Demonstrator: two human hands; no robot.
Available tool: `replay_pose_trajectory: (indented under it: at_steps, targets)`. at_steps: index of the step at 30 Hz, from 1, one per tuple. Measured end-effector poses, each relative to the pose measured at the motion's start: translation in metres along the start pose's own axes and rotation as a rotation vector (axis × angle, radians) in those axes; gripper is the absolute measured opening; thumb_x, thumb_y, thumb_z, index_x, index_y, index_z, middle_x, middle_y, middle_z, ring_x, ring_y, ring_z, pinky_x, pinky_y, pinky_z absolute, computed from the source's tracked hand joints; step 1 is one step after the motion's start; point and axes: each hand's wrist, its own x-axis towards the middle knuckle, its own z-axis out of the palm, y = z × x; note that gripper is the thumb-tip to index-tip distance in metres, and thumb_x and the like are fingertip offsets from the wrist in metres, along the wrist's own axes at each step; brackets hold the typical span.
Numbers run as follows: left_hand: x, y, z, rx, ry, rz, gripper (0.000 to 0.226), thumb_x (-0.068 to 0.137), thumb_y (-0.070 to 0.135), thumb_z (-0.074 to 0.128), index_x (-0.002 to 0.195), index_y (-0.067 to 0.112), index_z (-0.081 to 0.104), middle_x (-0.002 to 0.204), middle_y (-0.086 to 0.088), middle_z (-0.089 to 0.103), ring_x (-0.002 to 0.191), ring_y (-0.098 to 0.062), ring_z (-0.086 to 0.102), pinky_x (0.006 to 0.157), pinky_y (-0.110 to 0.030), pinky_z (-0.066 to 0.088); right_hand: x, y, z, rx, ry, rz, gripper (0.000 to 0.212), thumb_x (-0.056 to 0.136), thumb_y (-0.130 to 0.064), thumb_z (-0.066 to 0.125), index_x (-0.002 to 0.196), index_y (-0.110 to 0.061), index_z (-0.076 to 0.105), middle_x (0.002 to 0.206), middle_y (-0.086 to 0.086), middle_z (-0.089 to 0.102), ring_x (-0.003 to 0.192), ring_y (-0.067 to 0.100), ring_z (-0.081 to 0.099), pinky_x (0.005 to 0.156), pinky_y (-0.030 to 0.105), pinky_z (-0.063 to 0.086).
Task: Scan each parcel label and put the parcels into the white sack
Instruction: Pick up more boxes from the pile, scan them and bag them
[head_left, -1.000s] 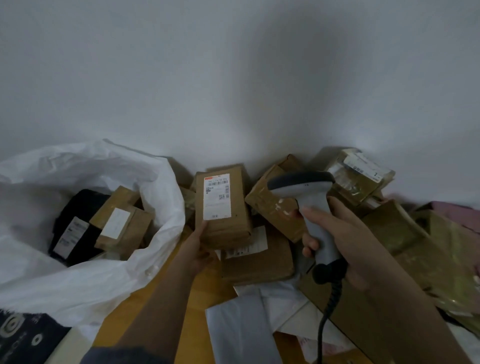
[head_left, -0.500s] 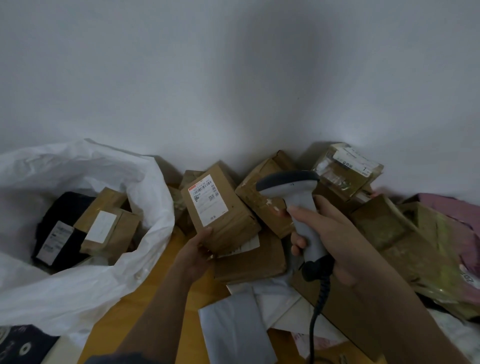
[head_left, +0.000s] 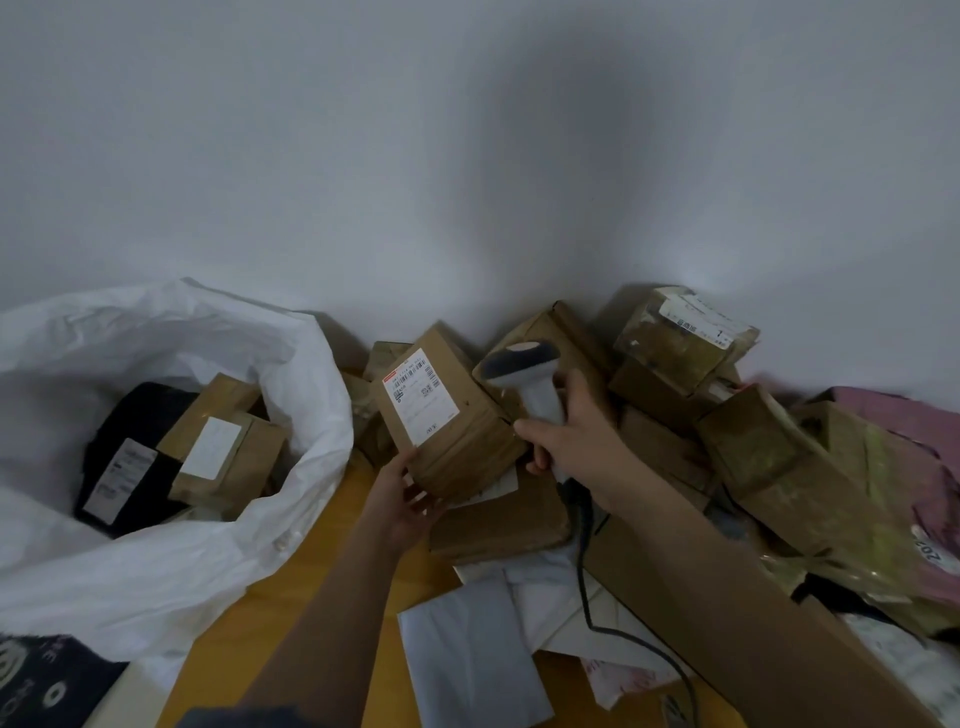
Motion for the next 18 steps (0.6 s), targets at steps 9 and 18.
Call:
replay_pose_trajectory:
  at_steps: [9,18]
  targets:
    - [-0.009,0.003,-0.017,0.045,-0.016,-0.009,0.028,0.093,0.027,0.061,0.115,0.012,0.057,0.121,-0.019,0.057,0.112,-0.035,0.057,0.092,-0.042,0.05,0.028,0.03,0.026,-0.002,-0.144,0.095,0.049,0.091,-0.008,0.064,0.124,-0.027,0.033,0.108,0.002,0.05,0.074,0.014,0.057,0.056,0.016,0.05]
    - [-0.028,0.005,-0.031,0.066,-0.169,-0.036,0.053,0.078,0.037,0.068,0.125,0.021,0.051,0.13,-0.026,0.051,0.12,-0.044,0.052,0.099,-0.054,0.047,0.011,0.032,0.026,-0.017,-0.112,0.048,0.047,0.089,-0.011,0.067,0.122,-0.025,0.038,0.113,0.007,0.053,0.066,0.012,0.058,0.062,0.025,0.055]
